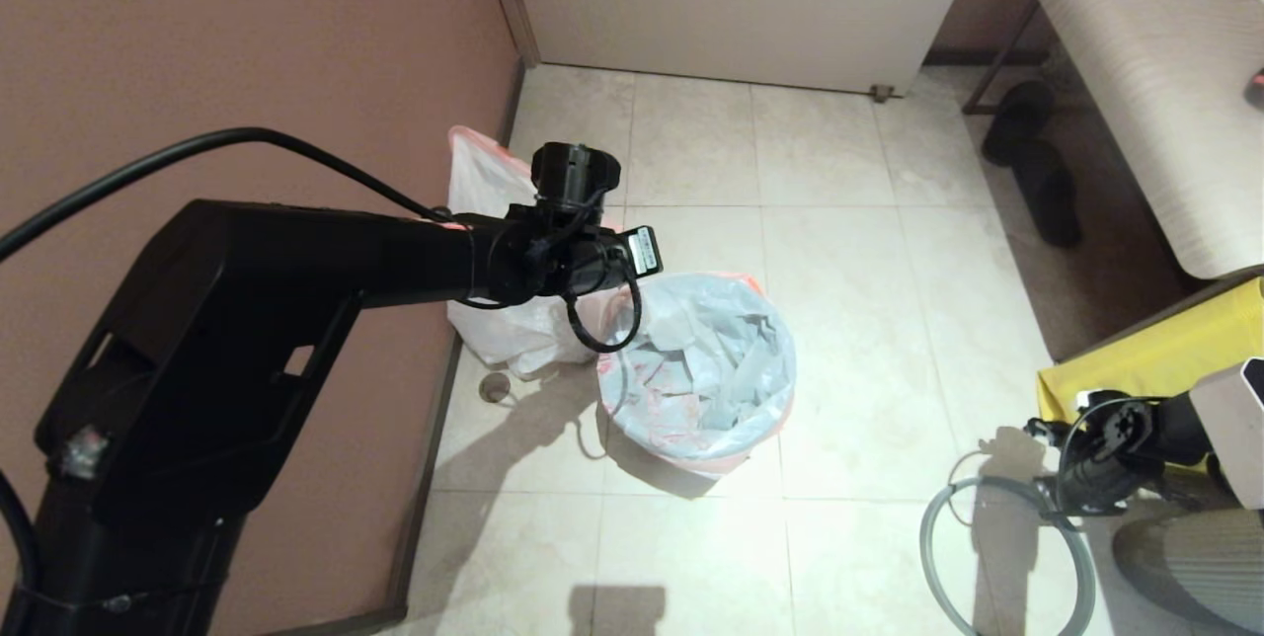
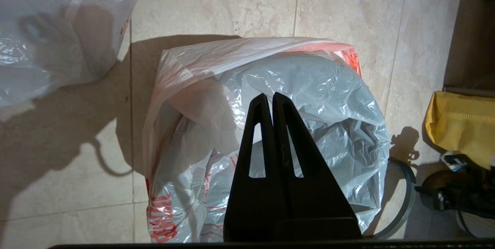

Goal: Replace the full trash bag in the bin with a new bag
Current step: Place the trash can ring on the trash can

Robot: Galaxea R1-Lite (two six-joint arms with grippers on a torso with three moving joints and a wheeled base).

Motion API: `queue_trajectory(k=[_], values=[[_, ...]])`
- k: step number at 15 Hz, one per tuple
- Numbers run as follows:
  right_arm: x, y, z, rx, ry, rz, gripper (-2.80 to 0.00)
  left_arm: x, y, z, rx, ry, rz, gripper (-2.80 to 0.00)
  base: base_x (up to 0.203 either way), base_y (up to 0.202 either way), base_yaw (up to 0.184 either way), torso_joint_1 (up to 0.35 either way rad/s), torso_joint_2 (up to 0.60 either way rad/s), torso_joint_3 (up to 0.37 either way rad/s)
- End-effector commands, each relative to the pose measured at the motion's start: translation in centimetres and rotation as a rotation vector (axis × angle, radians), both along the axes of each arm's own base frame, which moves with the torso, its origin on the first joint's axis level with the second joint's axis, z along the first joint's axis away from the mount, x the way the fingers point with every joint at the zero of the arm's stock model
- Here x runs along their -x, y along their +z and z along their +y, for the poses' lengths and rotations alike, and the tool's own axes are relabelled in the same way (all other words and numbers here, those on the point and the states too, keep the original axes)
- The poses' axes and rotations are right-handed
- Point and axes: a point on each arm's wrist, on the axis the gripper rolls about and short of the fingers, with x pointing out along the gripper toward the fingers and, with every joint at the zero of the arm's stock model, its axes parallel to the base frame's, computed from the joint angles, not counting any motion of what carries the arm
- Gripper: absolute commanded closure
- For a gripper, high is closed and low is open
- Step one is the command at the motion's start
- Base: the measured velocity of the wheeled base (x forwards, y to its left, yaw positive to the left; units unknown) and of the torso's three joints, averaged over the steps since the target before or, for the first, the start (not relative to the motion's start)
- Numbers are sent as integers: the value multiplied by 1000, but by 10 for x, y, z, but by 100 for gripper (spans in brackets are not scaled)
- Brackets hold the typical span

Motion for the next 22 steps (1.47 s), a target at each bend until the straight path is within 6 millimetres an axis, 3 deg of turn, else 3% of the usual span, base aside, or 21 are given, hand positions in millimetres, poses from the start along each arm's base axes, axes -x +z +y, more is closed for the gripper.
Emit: queue_trajectory(k=[1,5,10,11,13,16,22], values=[[4,-41,12,-33,24,78,0,-1,-4,-1,-2,1,9,0,0,0,0,0,0,0],[0,-42,2,-79,52,-42,0,-1,-4,-1,-3,4,7,0,0,0,0,0,0,0],[-7,-31,-15,-15,110,-150,0,0,-10,-7,-9,-8,17,0,0,0,0,0,0,0],[-6,-23,-18,-6,115,-158,-280,0,-10,-8,-10,-9,19,0,0,0,0,0,0,0],[-4,-12,-27,16,107,-188,-280,0,-12,-8,-12,-9,22,0,0,0,0,0,0,0],[-6,-15,-35,58,129,-226,-280,2,-16,-16,-18,-24,32,0,0,0,0,0,0,0],[-9,-44,-35,85,172,-243,-280,0,-30,-24,-35,-26,51,0,0,0,0,0,0,0]])
